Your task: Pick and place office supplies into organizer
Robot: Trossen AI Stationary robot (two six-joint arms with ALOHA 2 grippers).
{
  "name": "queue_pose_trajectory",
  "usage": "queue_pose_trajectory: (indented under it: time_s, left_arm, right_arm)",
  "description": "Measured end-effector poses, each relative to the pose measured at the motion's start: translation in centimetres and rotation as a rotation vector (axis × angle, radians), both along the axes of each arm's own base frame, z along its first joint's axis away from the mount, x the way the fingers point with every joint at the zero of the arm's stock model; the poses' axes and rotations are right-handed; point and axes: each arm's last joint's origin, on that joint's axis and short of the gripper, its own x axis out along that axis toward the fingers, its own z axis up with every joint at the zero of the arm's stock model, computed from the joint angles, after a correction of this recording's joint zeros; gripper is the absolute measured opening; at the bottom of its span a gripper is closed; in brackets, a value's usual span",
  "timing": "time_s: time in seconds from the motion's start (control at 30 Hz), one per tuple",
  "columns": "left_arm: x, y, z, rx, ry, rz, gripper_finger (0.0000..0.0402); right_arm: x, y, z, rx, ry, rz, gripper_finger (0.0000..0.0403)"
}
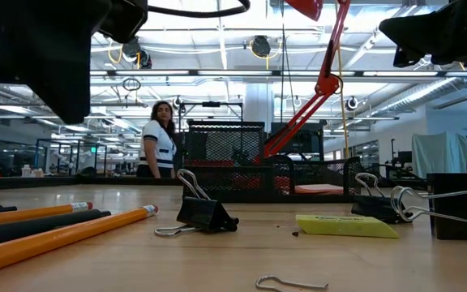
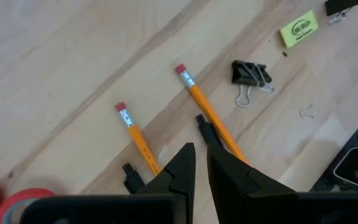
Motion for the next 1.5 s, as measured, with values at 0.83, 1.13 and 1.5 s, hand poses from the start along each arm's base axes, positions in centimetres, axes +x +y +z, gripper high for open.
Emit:
queue_pose_trajectory:
  time_s: [0.83, 1.13, 1.5]
  left_arm:
    - [1.5, 0.6, -3.6, -0.103, 0.177, -0.042, 0.0232]
    - [1.6, 1.1, -4.6, -0.051, 0.219, -0.043, 0.0232]
    - [1.7, 1.3, -5.1, -0.02, 0.225, -0.075, 0.0232]
  right_arm:
    - [0.0, 0.0, -0.1, 0.038, 0.015, 0.006, 0.0004]
    - [0.0, 0.0, -0.1, 0.037, 0.014, 0.006, 0.0004]
    - [0.0, 0.0, -0.1, 0.033, 0.014, 0.005, 0.0004]
